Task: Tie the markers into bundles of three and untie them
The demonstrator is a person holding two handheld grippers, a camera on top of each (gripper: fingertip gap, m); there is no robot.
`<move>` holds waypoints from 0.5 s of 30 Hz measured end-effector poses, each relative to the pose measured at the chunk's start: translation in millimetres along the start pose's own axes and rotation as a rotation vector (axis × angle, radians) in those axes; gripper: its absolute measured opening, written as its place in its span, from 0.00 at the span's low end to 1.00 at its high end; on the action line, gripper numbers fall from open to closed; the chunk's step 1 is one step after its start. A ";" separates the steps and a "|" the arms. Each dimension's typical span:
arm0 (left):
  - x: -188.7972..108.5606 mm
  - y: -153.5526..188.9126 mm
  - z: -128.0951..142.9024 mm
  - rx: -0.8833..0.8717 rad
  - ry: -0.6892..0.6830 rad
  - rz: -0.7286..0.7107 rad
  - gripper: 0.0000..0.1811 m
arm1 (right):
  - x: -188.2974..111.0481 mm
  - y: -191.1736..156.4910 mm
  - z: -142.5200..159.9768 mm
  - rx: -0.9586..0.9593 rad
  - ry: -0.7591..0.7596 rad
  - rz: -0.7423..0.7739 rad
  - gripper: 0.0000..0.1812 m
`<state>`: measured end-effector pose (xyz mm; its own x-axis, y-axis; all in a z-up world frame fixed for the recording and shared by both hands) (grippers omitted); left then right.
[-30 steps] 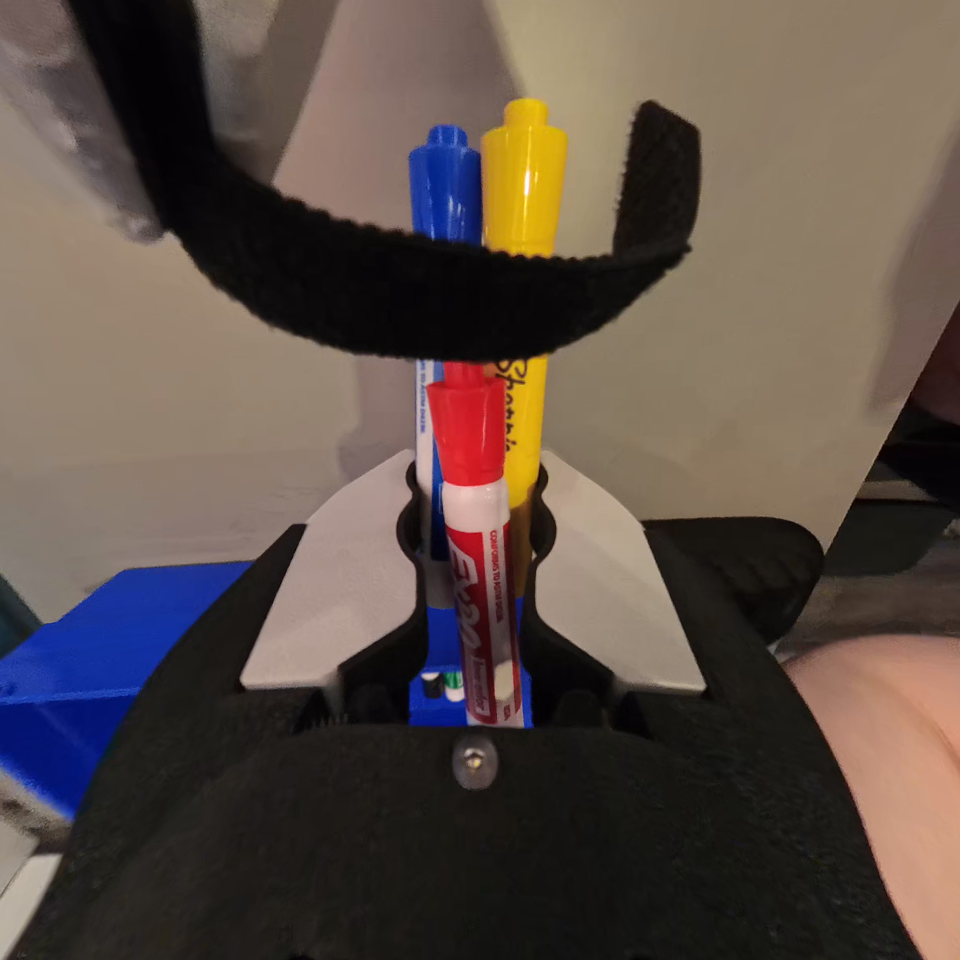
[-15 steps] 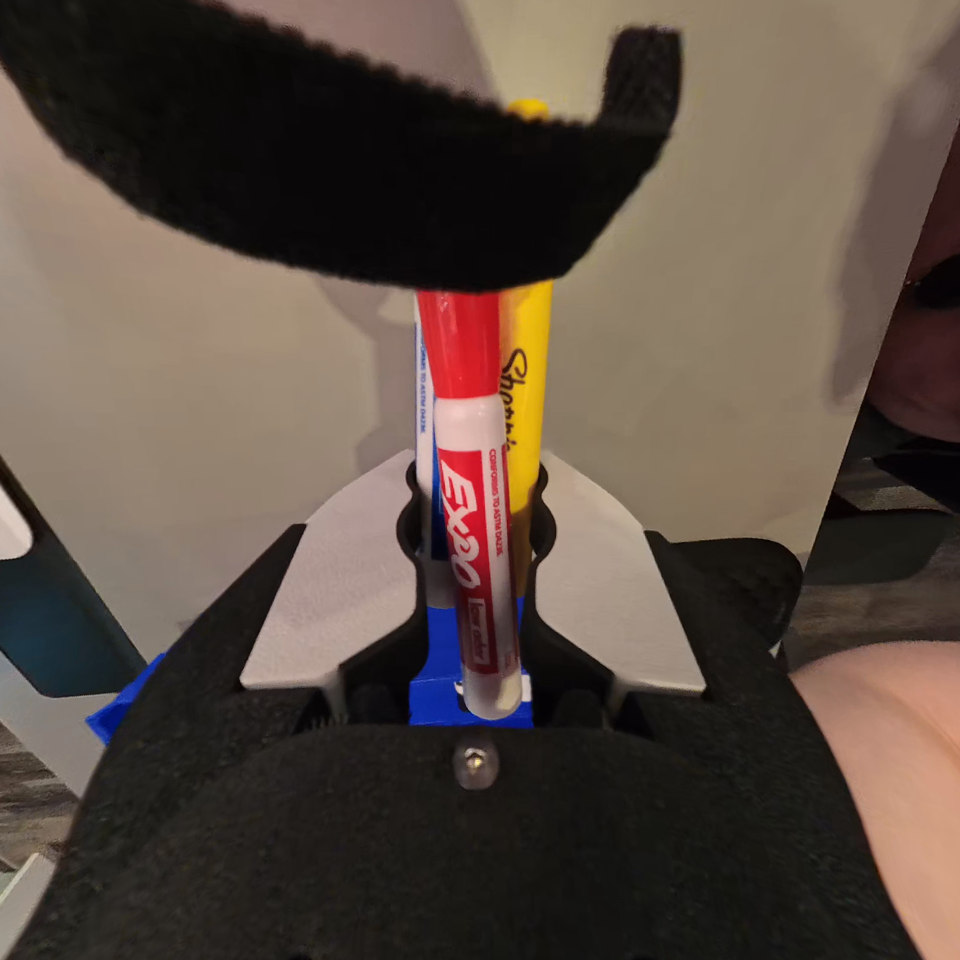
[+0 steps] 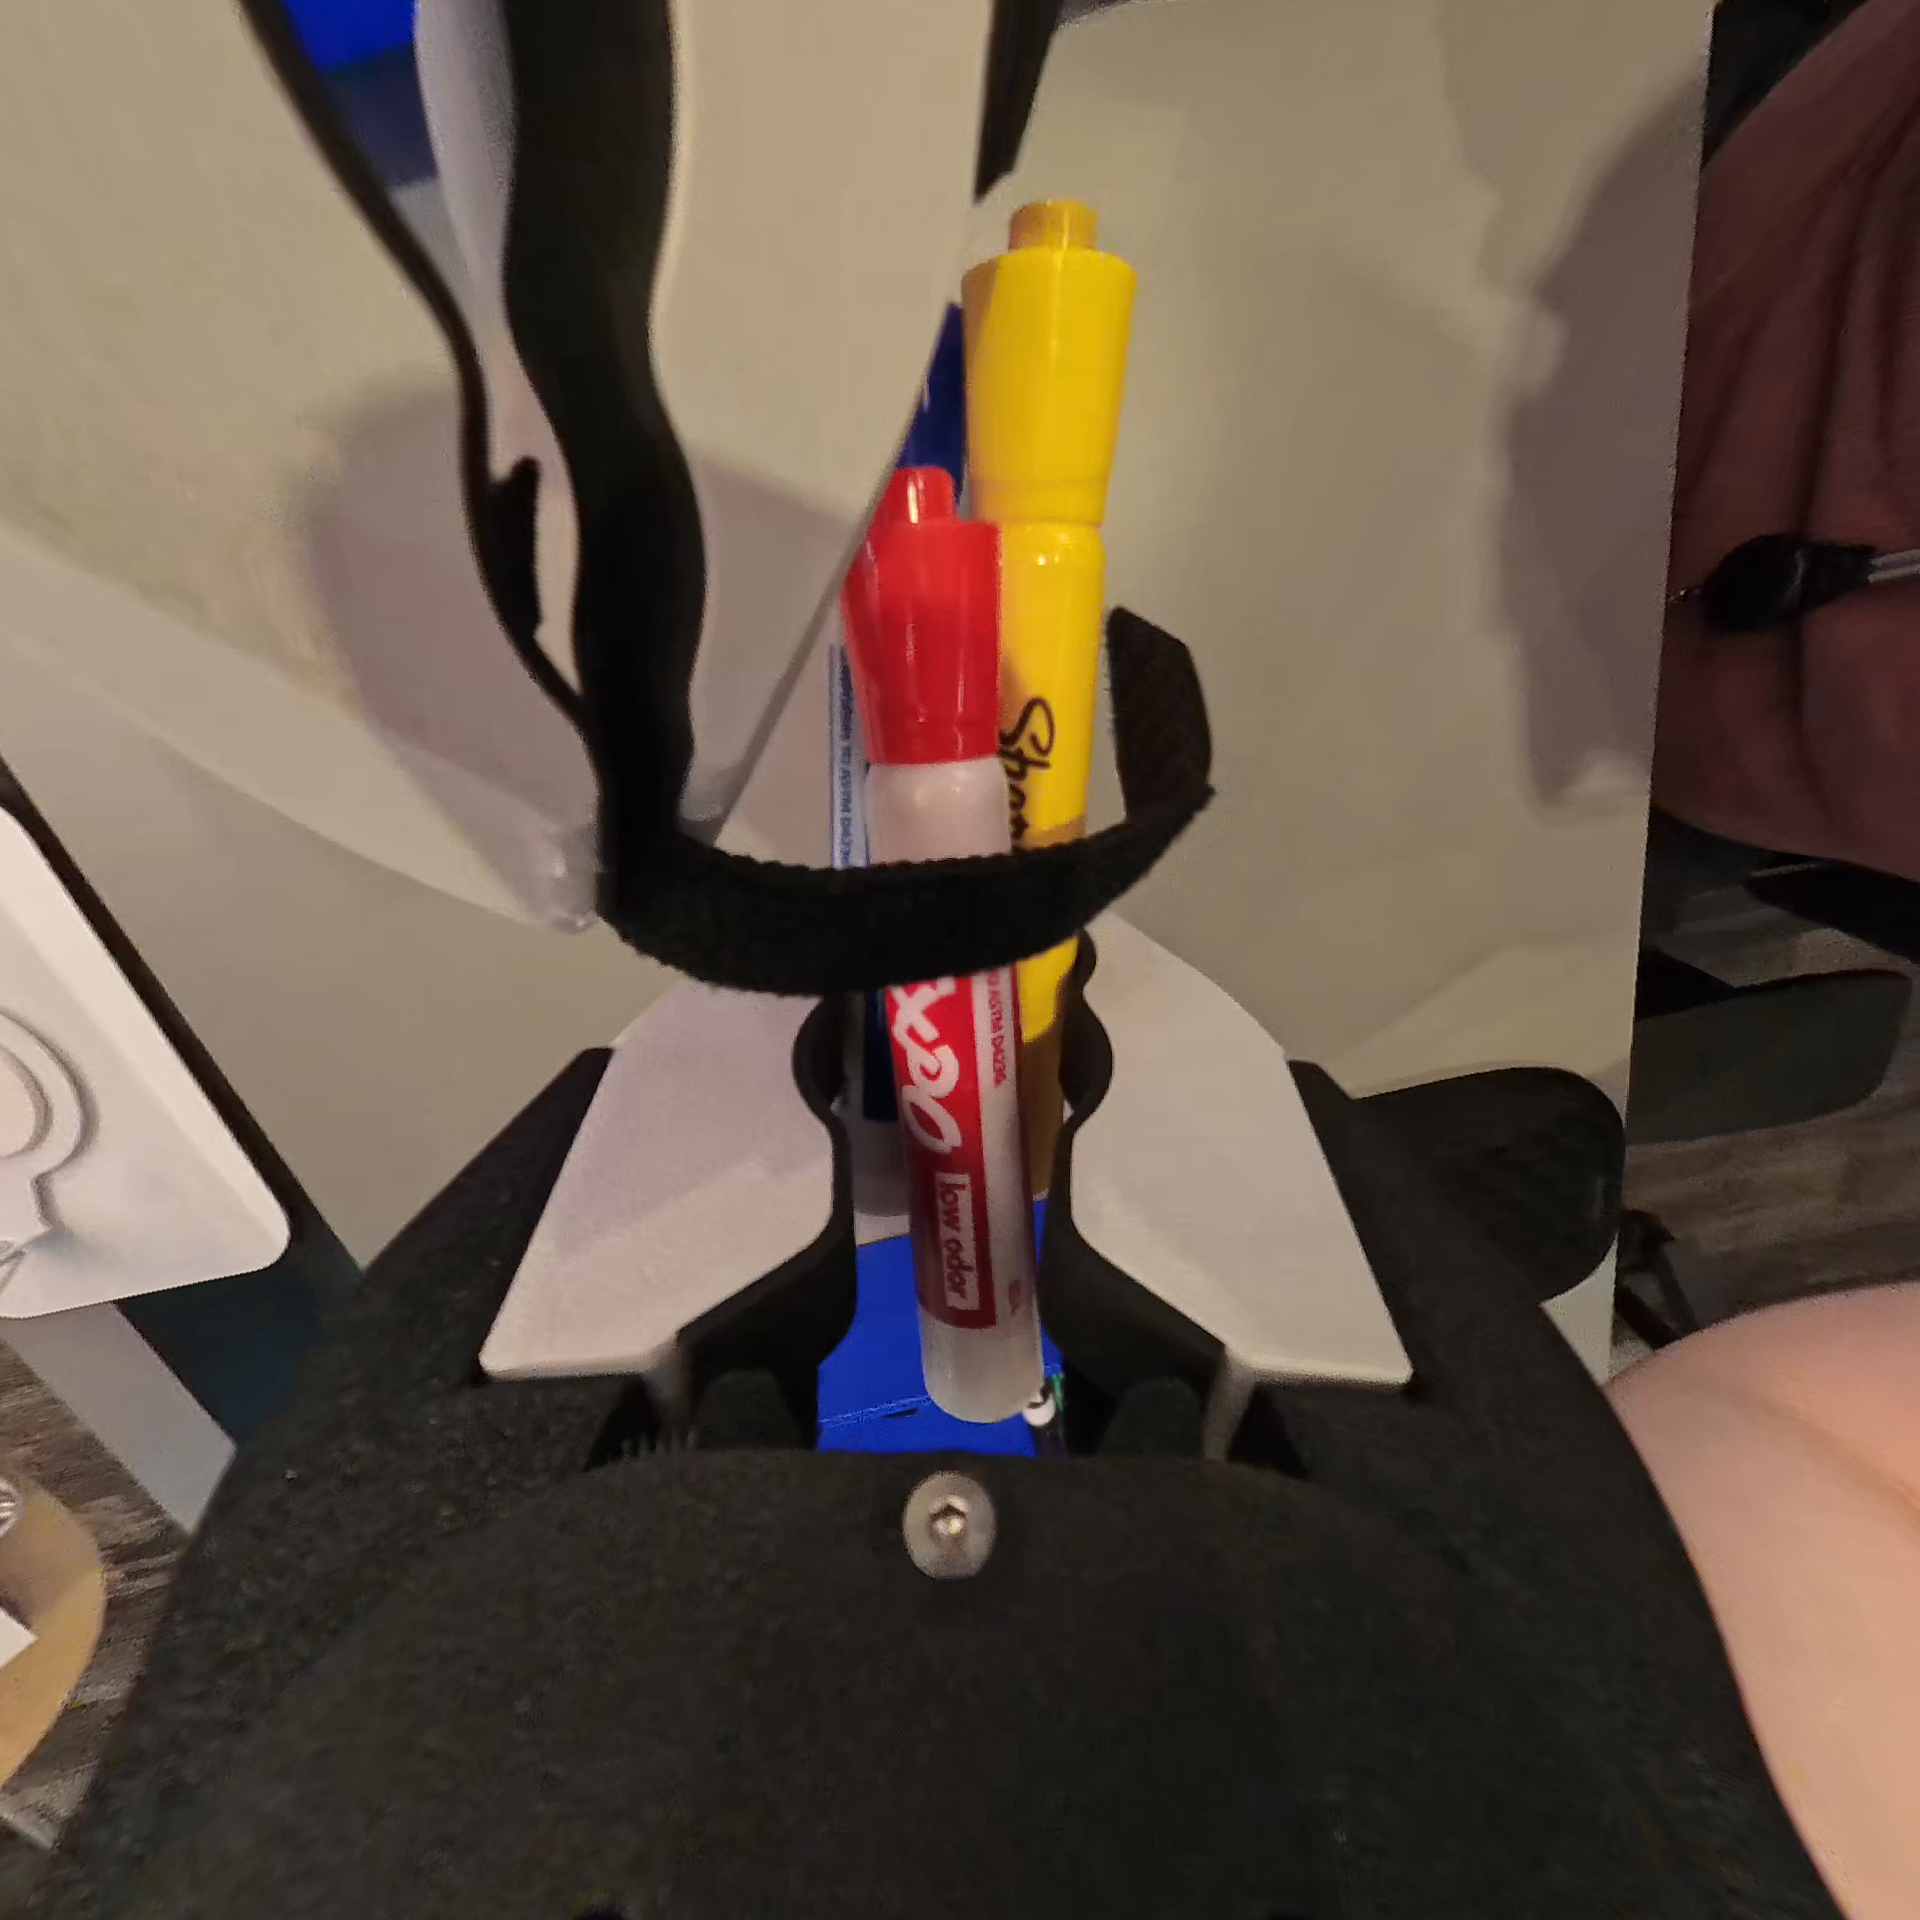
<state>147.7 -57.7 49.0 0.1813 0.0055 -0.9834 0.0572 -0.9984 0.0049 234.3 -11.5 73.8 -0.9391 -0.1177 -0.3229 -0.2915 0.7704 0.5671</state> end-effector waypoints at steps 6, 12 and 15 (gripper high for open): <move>-9.4 3.5 -10.4 0.047 0.002 -0.008 0.21 | -9.6 -4.1 -13.8 -0.041 0.022 -0.022 0.04; -20.1 10.0 -15.6 0.072 0.054 0.019 0.21 | -9.6 -2.2 -18.5 -0.110 -0.064 -0.036 0.04; -24.5 9.7 -16.5 0.066 0.078 0.022 0.21 | -12.4 2.1 -23.9 -0.104 -0.065 -0.079 0.03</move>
<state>160.0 -66.6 76.1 0.2582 -0.0149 -0.9660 -0.0119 -0.9999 0.0123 240.9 -23.4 97.1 -0.8999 -0.1321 -0.4156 -0.3842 0.6909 0.6124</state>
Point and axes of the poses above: each gripper's, where its closed fingertips meet, x out along the fingers, z out of its underside, y = z × x across the jaws, the point moved 7 cm from there along -x, back along the fingers, and after that the axes turned 7 degrees about x, right-handed, at the moved point
